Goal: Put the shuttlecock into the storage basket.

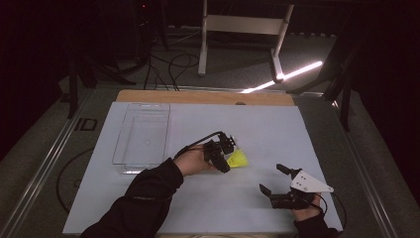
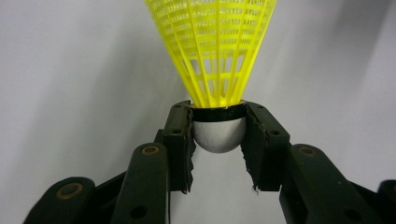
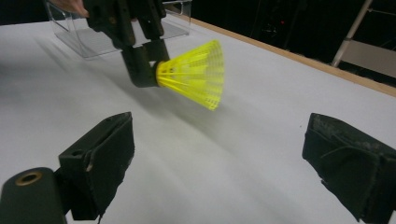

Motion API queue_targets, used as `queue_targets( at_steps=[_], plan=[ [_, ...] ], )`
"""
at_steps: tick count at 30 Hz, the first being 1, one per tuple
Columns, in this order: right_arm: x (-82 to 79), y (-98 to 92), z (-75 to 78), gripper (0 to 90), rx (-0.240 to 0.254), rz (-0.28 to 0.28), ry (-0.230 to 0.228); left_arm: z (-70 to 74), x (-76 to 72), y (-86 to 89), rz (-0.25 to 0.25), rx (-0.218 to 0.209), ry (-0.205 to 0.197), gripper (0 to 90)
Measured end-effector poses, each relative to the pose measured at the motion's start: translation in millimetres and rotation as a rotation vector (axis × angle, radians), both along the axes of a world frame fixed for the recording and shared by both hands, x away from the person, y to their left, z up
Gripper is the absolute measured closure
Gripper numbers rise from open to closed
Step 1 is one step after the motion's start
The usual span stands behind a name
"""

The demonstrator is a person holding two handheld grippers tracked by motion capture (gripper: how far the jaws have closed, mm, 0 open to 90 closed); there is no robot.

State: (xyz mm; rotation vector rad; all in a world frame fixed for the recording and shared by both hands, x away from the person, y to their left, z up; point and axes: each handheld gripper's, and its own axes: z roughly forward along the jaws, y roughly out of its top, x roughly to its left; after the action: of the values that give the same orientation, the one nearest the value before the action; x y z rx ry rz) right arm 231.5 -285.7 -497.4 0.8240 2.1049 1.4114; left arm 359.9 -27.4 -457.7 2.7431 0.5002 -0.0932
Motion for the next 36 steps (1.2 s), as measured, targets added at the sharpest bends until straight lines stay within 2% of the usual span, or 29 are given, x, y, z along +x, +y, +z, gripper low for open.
queue_targets(
  at_steps=[2, 8, 11, 13, 14, 16, 18, 22, 28, 36],
  plan=[
    [0.1, 0.2, 0.0, 9.3, 0.0, 0.0, 0.001, 0.5, -1.5, 2.1, -0.033, 0.005, -0.003, 65.2],
    [-0.3, -0.1, 0.3, 9.3, 0.002, -0.001, 0.0, -0.1, -2.7, 12.7, -0.084, 0.009, 0.016, 65.1],
    [-0.1, 0.1, 0.1, 9.3, 0.001, 0.0, 0.001, -3.3, -4.0, 17.8, -0.145, 0.035, 0.017, 65.1],
    [-0.3, 0.2, 0.3, 9.3, 0.0, 0.002, 0.001, -4.7, -6.3, 20.5, -0.214, 0.018, 0.027, 65.1],
    [-0.4, 0.3, 0.4, 9.3, 0.001, 0.001, 0.001, -4.9, -7.5, 21.0, -0.236, 0.025, 0.037, 65.1],
    [-0.5, 0.2, 0.5, 9.3, 0.0, -0.001, 0.0, -5.5, -9.1, 21.8, -0.232, 0.043, 0.021, 65.1],
    [-0.3, 0.0, 0.5, 9.3, 0.001, -0.002, 0.002, -5.1, -8.7, 24.4, -0.237, 0.039, 0.039, 65.1],
    [-0.5, 0.3, 0.7, 9.3, -0.001, -0.001, -0.001, -2.3, -8.8, 31.9, -0.249, 0.037, 0.034, 65.1],
    [-0.5, -0.1, 0.9, 9.3, 0.0, 0.0, -0.003, 5.1, -7.9, 44.3, -0.273, 0.054, 0.018, 65.1],
    [-0.5, 0.6, 0.9, 9.3, -0.002, 0.0, -0.002, 18.2, -9.4, 59.1, -0.313, 0.065, 0.028, 65.1]
  ],
)
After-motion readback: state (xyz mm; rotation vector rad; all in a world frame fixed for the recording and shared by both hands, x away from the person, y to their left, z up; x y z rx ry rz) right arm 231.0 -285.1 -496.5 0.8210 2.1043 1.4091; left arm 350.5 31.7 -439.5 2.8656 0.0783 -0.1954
